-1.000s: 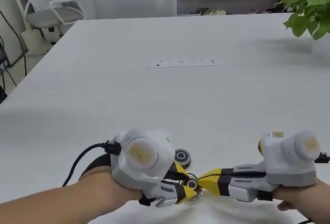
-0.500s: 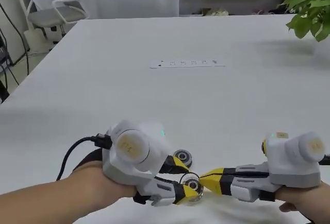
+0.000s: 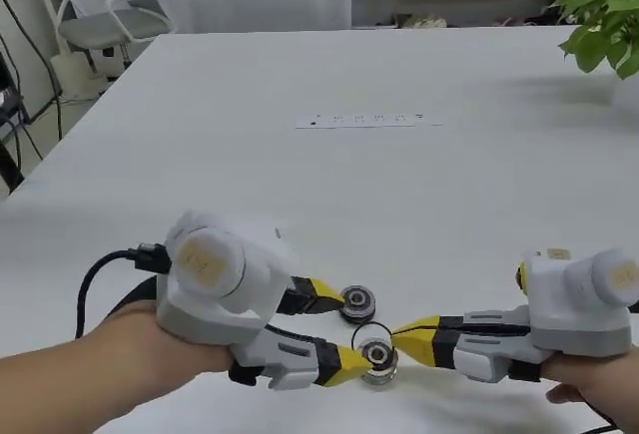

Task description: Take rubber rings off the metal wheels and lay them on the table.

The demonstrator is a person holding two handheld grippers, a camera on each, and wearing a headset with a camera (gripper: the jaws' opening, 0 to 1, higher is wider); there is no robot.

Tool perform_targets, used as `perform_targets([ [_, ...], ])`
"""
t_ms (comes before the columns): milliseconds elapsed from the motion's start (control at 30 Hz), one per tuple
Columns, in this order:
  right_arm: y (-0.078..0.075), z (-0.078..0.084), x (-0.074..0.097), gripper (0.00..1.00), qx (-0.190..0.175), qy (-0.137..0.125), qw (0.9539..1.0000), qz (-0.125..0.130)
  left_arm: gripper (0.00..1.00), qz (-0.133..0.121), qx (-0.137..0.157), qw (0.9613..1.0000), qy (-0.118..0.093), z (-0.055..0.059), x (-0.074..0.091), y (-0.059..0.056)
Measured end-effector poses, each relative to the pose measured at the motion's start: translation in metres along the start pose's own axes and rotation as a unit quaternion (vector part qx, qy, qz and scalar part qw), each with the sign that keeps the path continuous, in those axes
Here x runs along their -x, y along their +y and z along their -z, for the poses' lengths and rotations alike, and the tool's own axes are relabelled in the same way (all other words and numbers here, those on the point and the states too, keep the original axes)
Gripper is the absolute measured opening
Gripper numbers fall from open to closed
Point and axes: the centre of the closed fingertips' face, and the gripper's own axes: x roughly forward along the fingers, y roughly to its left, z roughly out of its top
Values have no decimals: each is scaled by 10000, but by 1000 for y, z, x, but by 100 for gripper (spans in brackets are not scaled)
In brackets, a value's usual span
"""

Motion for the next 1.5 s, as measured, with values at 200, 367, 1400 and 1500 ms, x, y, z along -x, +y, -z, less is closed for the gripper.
perform_targets([
  [200, 3, -3, 1, 0, 33, -3, 10000, -51, 41, -63, 48, 10000, -60, -1, 10, 1],
  [367, 6, -6, 1, 0, 72, -1, 9999, -100, 44, -113, 114, 9998, -116, -2, 17, 2],
  [1400, 17, -32, -9, 0, 263, 34, 9989, -391, 62, -549, 461, 9970, -297, 11, 61, 10],
  [1500, 17, -35, -11, 0, 274, 44, 9988, -416, 63, -585, 486, 9966, -310, 12, 65, 10],
])
